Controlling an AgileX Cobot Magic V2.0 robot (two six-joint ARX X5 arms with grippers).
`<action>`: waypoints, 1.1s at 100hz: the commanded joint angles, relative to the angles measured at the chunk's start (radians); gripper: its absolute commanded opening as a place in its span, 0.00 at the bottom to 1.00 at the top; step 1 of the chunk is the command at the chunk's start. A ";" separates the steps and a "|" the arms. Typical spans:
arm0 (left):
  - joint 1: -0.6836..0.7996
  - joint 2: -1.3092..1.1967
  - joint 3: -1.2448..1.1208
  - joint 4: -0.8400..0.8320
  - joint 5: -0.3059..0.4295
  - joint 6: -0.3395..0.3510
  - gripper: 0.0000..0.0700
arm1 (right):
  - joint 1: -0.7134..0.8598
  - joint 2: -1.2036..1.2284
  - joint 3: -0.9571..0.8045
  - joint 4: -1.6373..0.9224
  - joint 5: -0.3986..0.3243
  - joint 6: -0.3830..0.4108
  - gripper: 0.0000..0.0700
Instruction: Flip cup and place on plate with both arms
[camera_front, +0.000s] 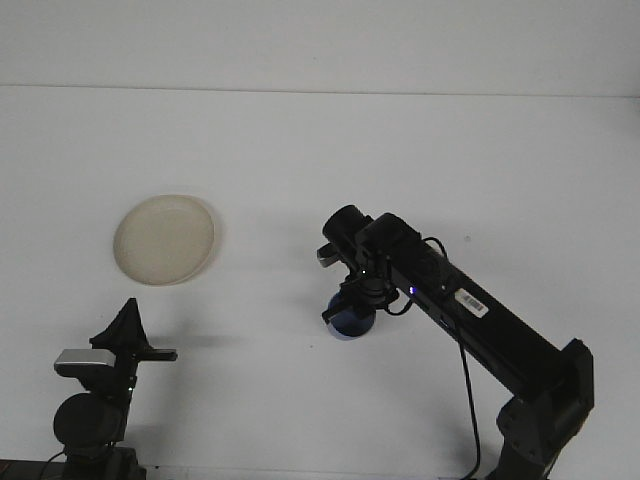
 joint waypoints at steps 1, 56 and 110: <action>0.001 -0.002 -0.020 0.010 -0.001 -0.002 0.02 | 0.011 0.029 0.026 -0.015 0.002 -0.016 0.01; 0.001 -0.002 -0.020 0.010 -0.001 -0.002 0.02 | 0.014 0.085 0.025 -0.004 0.000 -0.026 0.08; 0.001 -0.002 -0.020 0.010 -0.001 -0.002 0.02 | 0.010 0.058 0.111 -0.028 -0.015 -0.023 0.60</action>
